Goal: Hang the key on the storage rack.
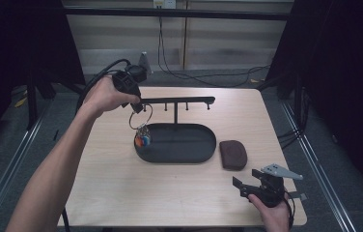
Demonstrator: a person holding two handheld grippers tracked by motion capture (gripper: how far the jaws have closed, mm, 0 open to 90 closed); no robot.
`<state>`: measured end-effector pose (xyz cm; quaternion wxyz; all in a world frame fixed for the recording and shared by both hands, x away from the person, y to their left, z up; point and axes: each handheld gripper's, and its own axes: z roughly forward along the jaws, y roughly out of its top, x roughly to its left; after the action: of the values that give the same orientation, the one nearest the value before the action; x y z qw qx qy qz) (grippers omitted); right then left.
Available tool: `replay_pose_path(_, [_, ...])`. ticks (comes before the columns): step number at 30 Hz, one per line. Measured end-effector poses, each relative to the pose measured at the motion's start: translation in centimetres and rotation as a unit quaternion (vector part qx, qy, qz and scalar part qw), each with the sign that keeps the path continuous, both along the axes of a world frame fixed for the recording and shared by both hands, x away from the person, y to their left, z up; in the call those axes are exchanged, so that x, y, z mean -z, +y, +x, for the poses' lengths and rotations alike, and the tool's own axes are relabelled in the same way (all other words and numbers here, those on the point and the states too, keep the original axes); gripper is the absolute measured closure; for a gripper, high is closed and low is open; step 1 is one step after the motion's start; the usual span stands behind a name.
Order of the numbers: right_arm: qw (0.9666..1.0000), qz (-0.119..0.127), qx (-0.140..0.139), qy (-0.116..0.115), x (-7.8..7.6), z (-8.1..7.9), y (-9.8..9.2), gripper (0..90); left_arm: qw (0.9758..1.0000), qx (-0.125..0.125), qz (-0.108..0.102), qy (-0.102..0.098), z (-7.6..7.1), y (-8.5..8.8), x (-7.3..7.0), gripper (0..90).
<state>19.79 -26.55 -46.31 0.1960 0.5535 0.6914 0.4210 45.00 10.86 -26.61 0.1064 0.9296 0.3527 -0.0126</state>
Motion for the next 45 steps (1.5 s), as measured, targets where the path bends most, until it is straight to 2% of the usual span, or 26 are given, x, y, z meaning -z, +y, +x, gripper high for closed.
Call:
replay_pose_path(4, [1.0,0.001,-0.001,0.0,0.0,0.0,0.0,16.0,0.9999,-0.003,-0.011,-0.001,0.4,0.2,0.1,87.7])
replay_pose_path(7, [1.0,0.001,-0.002,0.0,0.0,0.0,0.0,16.0,1.0,-0.008,-0.004,0.002,0.8,0.5,0.5,87.7])
replay_pose_path(8, [1.0,0.0,-0.002,0.001,0.0,0.0,0.0,16.0,0.9997,-0.022,-0.008,0.005,0.9,0.8,0.7,87.7])
replay_pose_path(11, [1.0,0.001,0.0,0.004,0.1,0.1,0.1,16.0,0.9996,-0.029,-0.004,0.003,1.4,1.2,0.8,87.7])
replay_pose_path(22, [1.0,-0.001,-0.003,0.003,0.1,0.2,0.1,16.0,0.9998,-0.015,0.008,-0.006,1.4,0.6,1.6,85.1])
replay_pose_path(27, [1.0,-0.002,-0.004,0.006,0.2,0.3,0.2,16.0,0.9997,-0.018,0.011,-0.016,1.3,0.4,1.4,89.4])
replay_pose_path(28, [1.0,-0.002,-0.005,0.006,0.1,0.2,0.3,16.0,0.9997,-0.016,0.013,-0.011,1.4,0.5,1.4,89.4])
replay_pose_path(30, [1.0,-0.003,-0.003,0.004,0.1,0.2,0.3,16.0,0.9997,-0.019,0.013,-0.013,1.3,0.5,1.4,89.3])
replay_pose_path(34, [1.0,-0.001,-0.002,0.004,0.1,0.2,0.2,16.0,0.9998,-0.015,0.004,-0.012,1.2,0.8,1.6,88.1])
replay_pose_path(37, [1.0,-0.001,-0.002,0.005,0.1,0.2,0.2,16.0,0.9998,-0.017,-0.003,-0.01,1.2,1.0,1.7,82.9])
replay_pose_path(38, [1.0,-0.003,-0.005,0.006,0.1,0.3,0.3,16.0,0.9994,-0.026,-0.021,-0.007,1.0,1.4,1.7,80.8])
replay_pose_path(39, [1.0,-0.003,-0.005,0.006,0.1,0.3,0.3,16.0,0.9994,-0.026,-0.021,-0.007,1.0,1.4,1.7,79.9])
replay_pose_path(40, [1.0,-0.003,-0.004,0.006,0.2,0.3,0.3,16.0,0.9991,-0.027,-0.032,-0.006,0.8,1.8,1.7,79.0])
replay_pose_path(43, [1.0,-0.002,-0.004,0.006,0.2,0.3,0.3,16.0,0.9987,-0.029,-0.042,-0.002,0.5,2.3,1.9,74.3])
replay_pose_path(44, [1.0,-0.002,-0.003,0.007,0.2,0.3,0.2,16.0,0.9979,-0.034,-0.055,-0.002,0.3,3.0,2.1,74.2])
replay_pose_path(45, [1.0,-0.002,-0.003,0.007,0.2,0.3,0.2,16.0,0.9979,-0.034,-0.055,-0.002,0.3,3.0,2.1,74.3])
